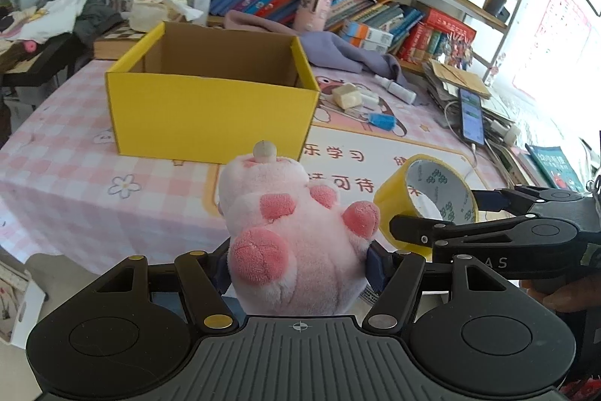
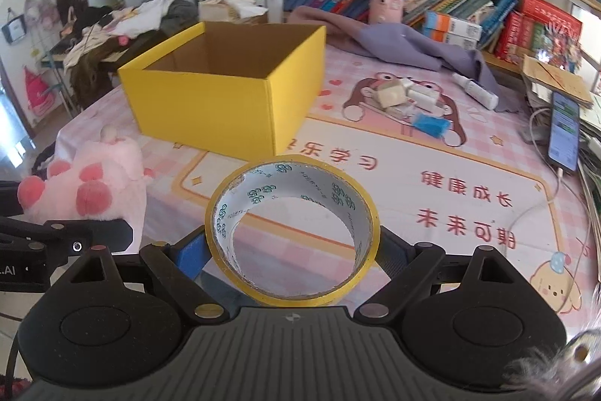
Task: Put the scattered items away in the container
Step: 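Carry the pig in the left tool while the right tool carries the tape toward the yellow box, then lower the pig into the box and open the left tool while the right tool drops the tape in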
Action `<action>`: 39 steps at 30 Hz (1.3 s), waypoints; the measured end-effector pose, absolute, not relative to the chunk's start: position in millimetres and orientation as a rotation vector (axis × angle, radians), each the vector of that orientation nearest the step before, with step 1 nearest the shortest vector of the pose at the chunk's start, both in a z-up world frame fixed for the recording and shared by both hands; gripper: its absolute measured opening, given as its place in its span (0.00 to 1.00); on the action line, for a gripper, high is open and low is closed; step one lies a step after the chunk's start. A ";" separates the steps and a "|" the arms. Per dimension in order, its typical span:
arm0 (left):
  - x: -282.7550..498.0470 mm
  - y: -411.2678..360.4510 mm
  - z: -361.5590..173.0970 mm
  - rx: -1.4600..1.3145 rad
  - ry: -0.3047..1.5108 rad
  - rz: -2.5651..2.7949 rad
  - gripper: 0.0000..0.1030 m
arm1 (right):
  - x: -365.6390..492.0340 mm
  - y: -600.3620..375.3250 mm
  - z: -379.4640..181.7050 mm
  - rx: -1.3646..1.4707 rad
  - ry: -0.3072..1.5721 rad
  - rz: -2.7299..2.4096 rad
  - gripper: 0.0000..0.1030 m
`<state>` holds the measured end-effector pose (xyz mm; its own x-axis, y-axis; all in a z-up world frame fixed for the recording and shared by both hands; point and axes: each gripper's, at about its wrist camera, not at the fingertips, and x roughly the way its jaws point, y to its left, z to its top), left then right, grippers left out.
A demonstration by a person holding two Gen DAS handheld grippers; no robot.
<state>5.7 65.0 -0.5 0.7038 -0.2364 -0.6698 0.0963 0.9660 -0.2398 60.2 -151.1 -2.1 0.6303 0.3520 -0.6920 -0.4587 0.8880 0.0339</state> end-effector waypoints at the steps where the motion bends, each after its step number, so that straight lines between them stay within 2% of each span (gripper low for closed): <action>1: 4.1 67.1 -0.6 -0.195 0.767 -0.181 0.64 | 59.4 -147.7 -1.5 -0.157 0.755 0.474 0.86; 28: 10.0 111.9 -2.7 -0.249 0.748 -0.094 0.64 | 74.8 -93.6 3.1 -0.246 0.726 0.604 0.87; 39: 59.8 120.0 32.8 -0.170 0.666 -0.075 0.64 | 123.6 -73.5 29.3 -0.281 0.558 0.691 0.86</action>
<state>59.8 120.0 32.8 0.7845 -0.1234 -0.6078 0.0149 0.9835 -0.1805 123.6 -73.5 29.3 0.6335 0.5226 -0.5706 -0.6683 0.7412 -0.0630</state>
